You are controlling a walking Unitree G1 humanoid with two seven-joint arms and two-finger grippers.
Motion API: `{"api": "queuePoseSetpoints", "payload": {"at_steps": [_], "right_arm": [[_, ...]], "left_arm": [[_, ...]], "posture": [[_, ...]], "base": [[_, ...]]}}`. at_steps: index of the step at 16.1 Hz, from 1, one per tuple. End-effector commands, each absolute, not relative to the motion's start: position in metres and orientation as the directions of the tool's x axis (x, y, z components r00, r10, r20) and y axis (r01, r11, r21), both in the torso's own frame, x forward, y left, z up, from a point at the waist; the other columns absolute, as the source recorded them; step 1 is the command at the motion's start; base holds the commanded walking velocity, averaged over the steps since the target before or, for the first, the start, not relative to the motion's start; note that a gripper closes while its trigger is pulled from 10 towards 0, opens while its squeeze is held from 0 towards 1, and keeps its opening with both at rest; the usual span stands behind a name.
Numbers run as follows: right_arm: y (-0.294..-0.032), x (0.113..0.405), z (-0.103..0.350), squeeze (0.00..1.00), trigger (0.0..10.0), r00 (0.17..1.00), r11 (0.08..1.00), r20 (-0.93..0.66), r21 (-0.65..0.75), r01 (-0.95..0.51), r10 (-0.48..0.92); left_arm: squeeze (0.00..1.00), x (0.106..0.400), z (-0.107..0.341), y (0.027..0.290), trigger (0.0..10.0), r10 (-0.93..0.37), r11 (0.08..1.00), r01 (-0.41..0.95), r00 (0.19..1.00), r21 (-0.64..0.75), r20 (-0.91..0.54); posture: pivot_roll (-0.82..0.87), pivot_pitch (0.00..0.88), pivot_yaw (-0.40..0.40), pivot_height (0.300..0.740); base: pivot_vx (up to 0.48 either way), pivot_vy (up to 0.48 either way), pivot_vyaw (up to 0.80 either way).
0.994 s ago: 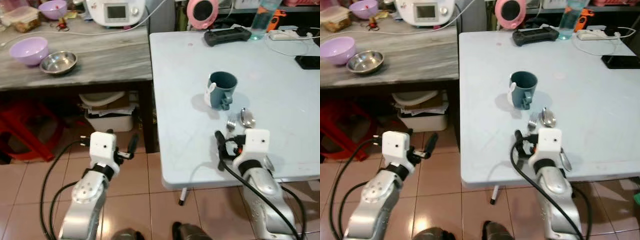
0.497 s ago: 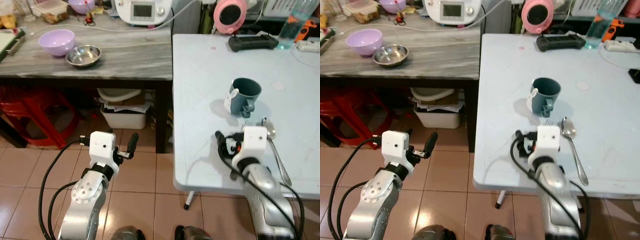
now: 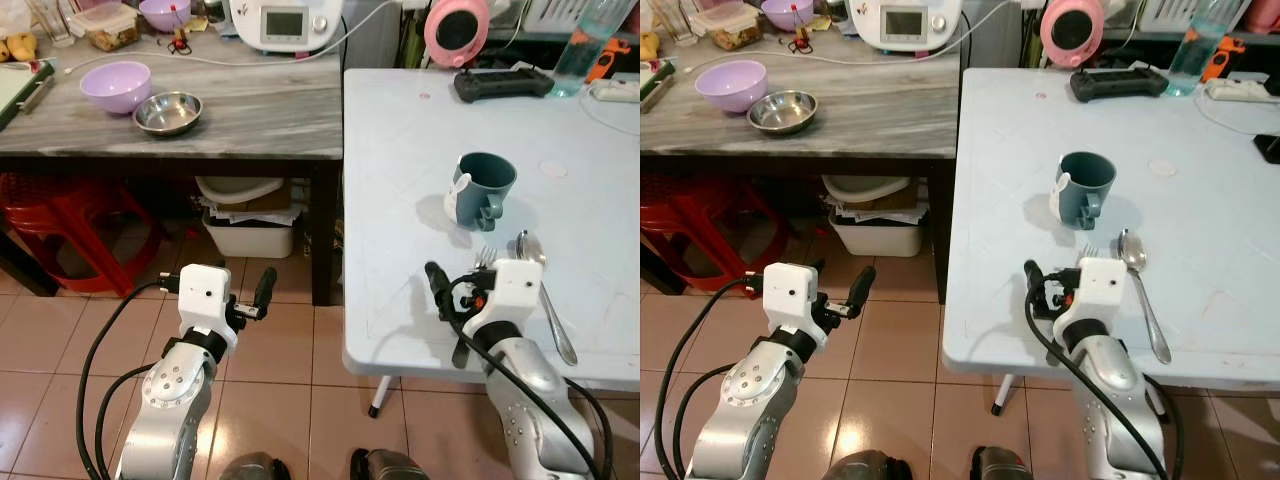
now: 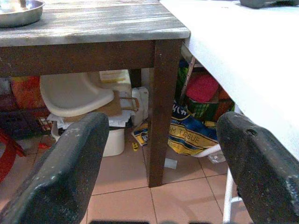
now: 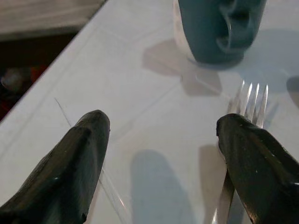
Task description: Setting the table
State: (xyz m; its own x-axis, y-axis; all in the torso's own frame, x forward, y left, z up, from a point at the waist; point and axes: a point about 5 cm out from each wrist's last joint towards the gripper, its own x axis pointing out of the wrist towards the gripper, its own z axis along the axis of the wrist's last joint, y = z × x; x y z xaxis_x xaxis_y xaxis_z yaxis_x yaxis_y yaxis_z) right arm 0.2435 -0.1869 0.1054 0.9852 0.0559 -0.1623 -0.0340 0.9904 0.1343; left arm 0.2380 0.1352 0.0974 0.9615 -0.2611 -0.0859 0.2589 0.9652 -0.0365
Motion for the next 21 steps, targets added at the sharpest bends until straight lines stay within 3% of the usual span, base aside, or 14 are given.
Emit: {"api": "queuePoseSetpoints", "payload": {"at_steps": [1, 8, 9, 10, 11, 16, 21], "right_arm": [[-0.187, 0.241, 0.114, 0.00, 10.0, 0.991, 0.988, -0.121, 0.146, -0.047, 0.065], [-0.201, 0.208, 0.101, 0.00, 10.0, 0.971, 0.991, -0.231, 0.095, 0.090, -0.066], [-0.206, 0.208, 0.095, 0.00, 6.7, 0.958, 0.987, -0.270, 0.099, 0.128, -0.097], [-0.207, 0.212, 0.090, 0.00, 1.0, 0.946, 0.987, -0.306, 0.076, 0.139, -0.110], [-0.205, 0.217, 0.091, 0.00, 0.0, 0.947, 0.985, -0.305, 0.100, 0.139, -0.103], [-0.199, 0.244, 0.091, 0.00, 0.2, 0.933, 0.993, -0.356, 0.079, 0.090, -0.056], [-0.196, 0.227, 0.068, 0.00, 0.0, 0.861, 0.992, -0.507, 0.095, 0.085, -0.025]], "left_arm": [[0.00, 0.239, 0.100, 0.136, 10.0, -0.262, 0.965, 0.260, 0.962, -0.030, -0.080], [0.00, 0.238, 0.099, 0.135, 10.0, -0.279, 0.960, 0.277, 0.957, -0.039, -0.082], [0.00, 0.238, 0.099, 0.134, 10.0, -0.284, 0.959, 0.281, 0.955, -0.039, -0.083], [0.00, 0.239, 0.099, 0.134, 10.0, -0.286, 0.958, 0.284, 0.954, -0.039, -0.083], [0.00, 0.239, 0.099, 0.133, 10.0, -0.287, 0.958, 0.285, 0.954, -0.040, -0.083], [0.00, 0.237, 0.099, 0.135, 10.0, -0.284, 0.959, 0.282, 0.955, -0.039, -0.086], [0.00, 0.233, 0.098, 0.136, 10.0, -0.296, 0.955, 0.293, 0.950, -0.042, -0.096]], "posture": [[-0.02, 0.096, 0.040, 0.740], [-0.04, 0.098, 0.041, 0.740], [-0.04, 0.097, 0.043, 0.740], [-0.04, 0.096, 0.044, 0.740], [-0.03, 0.097, 0.044, 0.740], [-0.02, 0.098, 0.038, 0.740], [-0.02, 0.111, 0.039, 0.740]], "base": [[0.000, 0.000, 0.00], [0.000, 0.000, 0.00], [0.000, 0.000, 0.00], [0.000, 0.000, 0.00], [0.000, 0.000, 0.00], [0.000, 0.000, 0.00], [0.000, 0.000, 0.00]]}}
